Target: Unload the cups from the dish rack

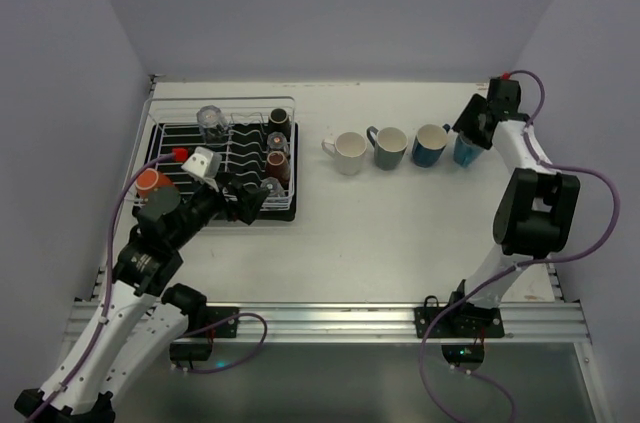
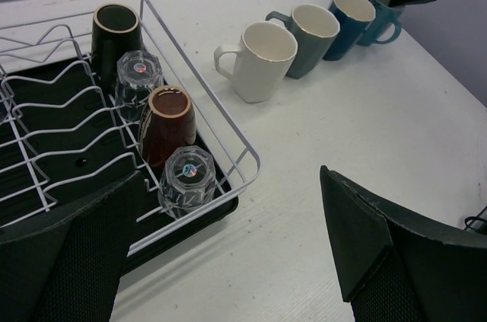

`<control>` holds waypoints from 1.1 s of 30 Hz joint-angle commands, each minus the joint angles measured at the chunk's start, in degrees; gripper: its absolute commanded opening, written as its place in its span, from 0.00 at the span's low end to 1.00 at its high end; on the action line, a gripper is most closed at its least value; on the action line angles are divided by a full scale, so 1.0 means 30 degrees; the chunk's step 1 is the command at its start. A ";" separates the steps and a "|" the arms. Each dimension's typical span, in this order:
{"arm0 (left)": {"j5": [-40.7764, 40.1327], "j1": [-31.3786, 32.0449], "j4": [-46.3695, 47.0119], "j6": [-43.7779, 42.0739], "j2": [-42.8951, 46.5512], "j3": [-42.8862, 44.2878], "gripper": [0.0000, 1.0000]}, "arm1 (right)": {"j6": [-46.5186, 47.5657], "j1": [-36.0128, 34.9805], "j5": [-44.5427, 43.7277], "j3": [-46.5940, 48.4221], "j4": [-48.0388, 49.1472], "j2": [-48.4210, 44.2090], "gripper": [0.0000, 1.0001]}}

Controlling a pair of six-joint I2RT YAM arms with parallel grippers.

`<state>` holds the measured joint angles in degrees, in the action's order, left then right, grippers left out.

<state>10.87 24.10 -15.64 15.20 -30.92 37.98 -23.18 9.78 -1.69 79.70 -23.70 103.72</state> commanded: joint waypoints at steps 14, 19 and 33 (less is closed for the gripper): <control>-0.8451 -0.0796 -0.0881 0.2225 -0.2783 0.1957 1.00 | -0.4489 -0.2552 0.4579 -1.1592 0.8749 -1.5811 0.61; -1.0244 -0.0854 0.0113 0.3310 -0.6445 0.4271 1.00 | -0.4958 -0.5305 0.5980 -1.3586 1.0356 -1.7756 0.61; -0.8780 -0.6011 0.2753 0.2523 -1.7932 1.0248 0.98 | -0.5663 -0.7273 0.9206 -1.6255 1.2588 -1.8901 0.61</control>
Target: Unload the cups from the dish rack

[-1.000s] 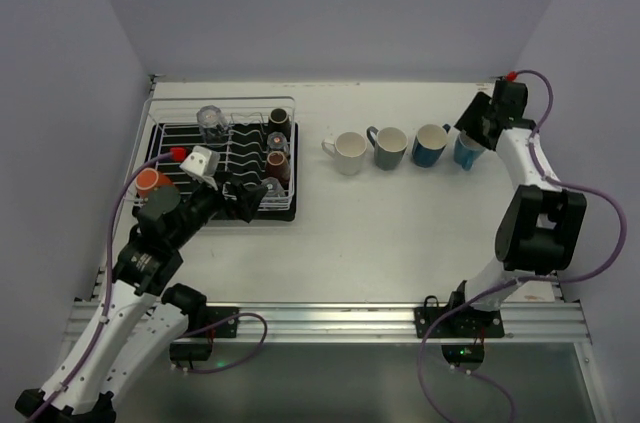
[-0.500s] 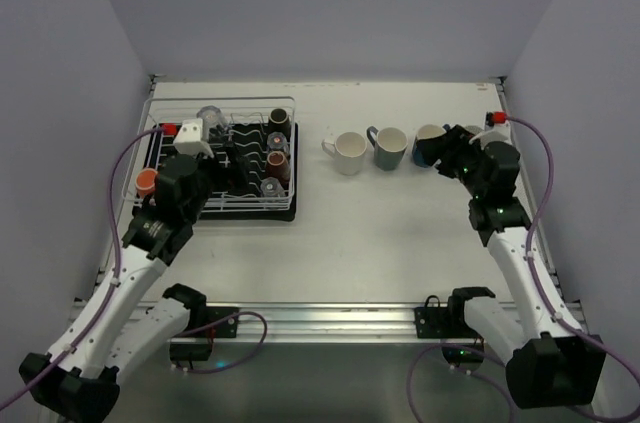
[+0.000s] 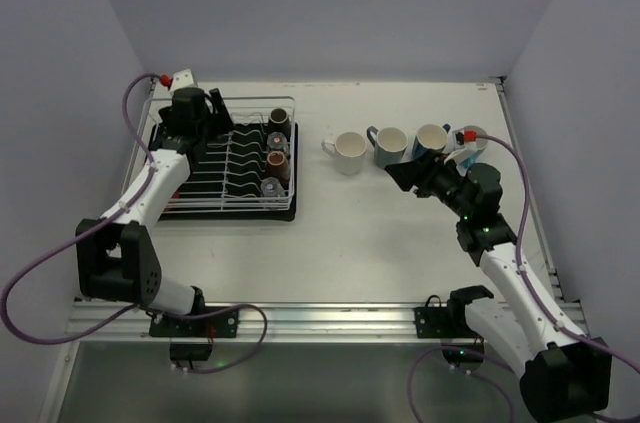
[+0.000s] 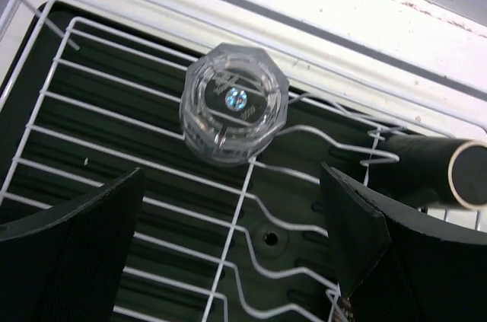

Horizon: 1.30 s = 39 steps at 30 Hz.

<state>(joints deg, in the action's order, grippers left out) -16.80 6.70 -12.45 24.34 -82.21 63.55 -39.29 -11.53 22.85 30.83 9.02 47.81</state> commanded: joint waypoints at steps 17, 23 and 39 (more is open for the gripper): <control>-0.0083 -0.1178 0.1924 -0.2343 -0.6609 0.4539 0.69 | 0.0088 -0.1020 0.1055 0.0533 0.1155 0.0175 0.61; -0.0115 -0.1178 0.1776 -0.1611 -0.3627 0.2963 0.30 | -0.0028 -0.1867 0.0820 0.1235 0.1008 0.0409 0.62; 1.5966 0.0367 1.0985 0.7496 1.0846 -0.8462 0.22 | -0.1376 -0.7493 0.3807 0.3696 0.6452 0.4740 0.83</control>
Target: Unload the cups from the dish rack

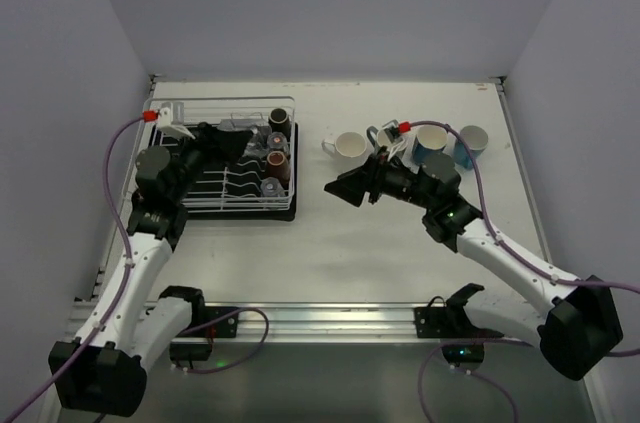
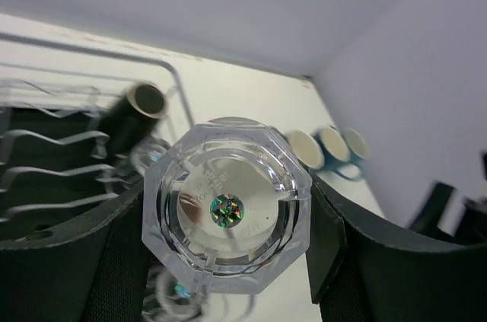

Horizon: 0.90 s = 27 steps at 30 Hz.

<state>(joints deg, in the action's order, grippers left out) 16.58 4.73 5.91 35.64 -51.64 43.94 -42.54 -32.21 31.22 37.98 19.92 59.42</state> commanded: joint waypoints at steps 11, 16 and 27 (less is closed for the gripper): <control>0.5665 0.4779 1.2908 0.9239 0.0542 -0.5623 0.20 | -0.0672 -0.1979 0.0960 0.3336 0.4081 0.3572 0.76; 0.4907 0.5453 1.4054 0.9800 0.0455 -0.6413 0.20 | -0.0788 -0.2301 0.1164 0.4038 0.4023 0.3953 0.66; 0.2970 0.6450 1.3770 0.9540 0.1185 -0.6653 0.55 | -0.2374 -0.3649 0.0962 0.3427 0.7423 0.4926 0.09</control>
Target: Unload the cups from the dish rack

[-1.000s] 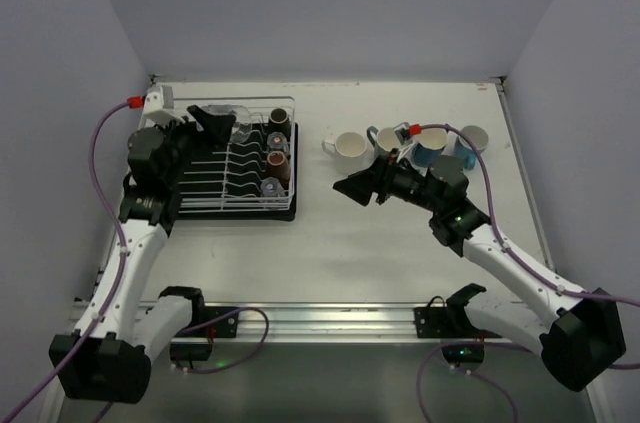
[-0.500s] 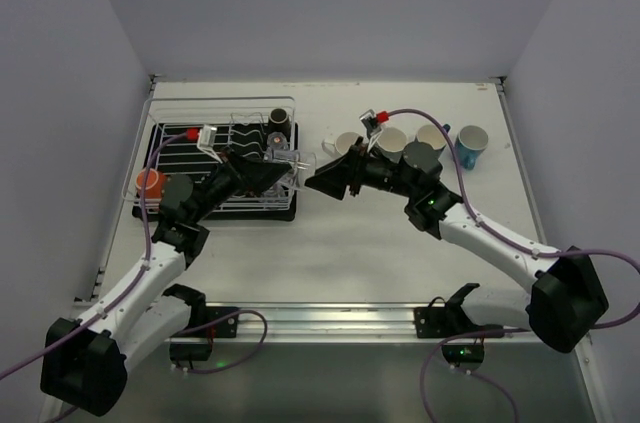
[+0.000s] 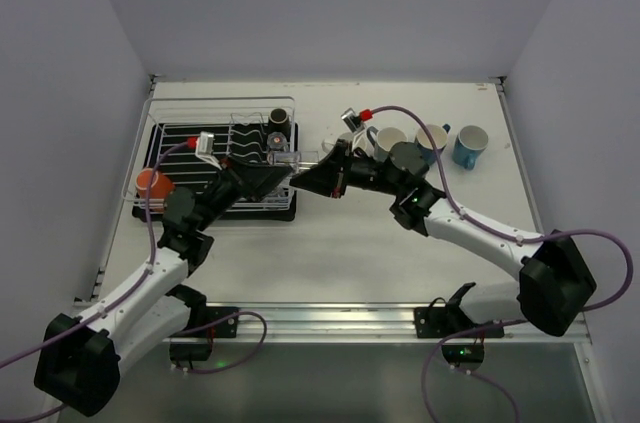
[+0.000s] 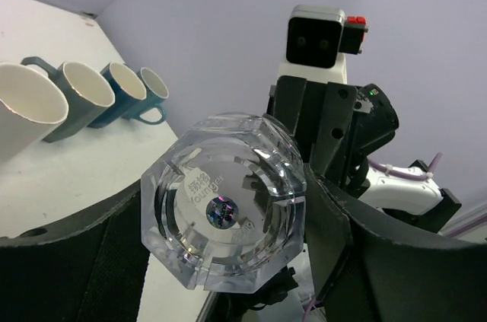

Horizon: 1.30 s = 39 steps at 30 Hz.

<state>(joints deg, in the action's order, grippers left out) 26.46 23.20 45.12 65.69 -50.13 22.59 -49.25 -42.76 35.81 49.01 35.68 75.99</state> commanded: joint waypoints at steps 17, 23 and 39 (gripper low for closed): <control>-0.8731 0.0293 -2.2187 -1.5537 0.4580 0.8233 1.00 | 1.2051 -0.0101 -1.2198 0.8209 -2.4807 0.0096 0.00; -1.0864 0.0264 -2.2571 -1.6447 0.6276 0.6389 1.00 | 1.2581 -0.0246 -1.3810 0.9823 -2.7040 0.3847 0.00; -1.2364 -0.0936 -2.2190 -1.6565 0.7334 0.5683 1.00 | 1.2376 -0.1625 -1.6683 1.2666 -2.8388 1.0500 0.04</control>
<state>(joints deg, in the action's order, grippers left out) -9.17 21.43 -21.98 17.34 -28.73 39.46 -13.37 -47.27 -11.27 84.38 -47.62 106.10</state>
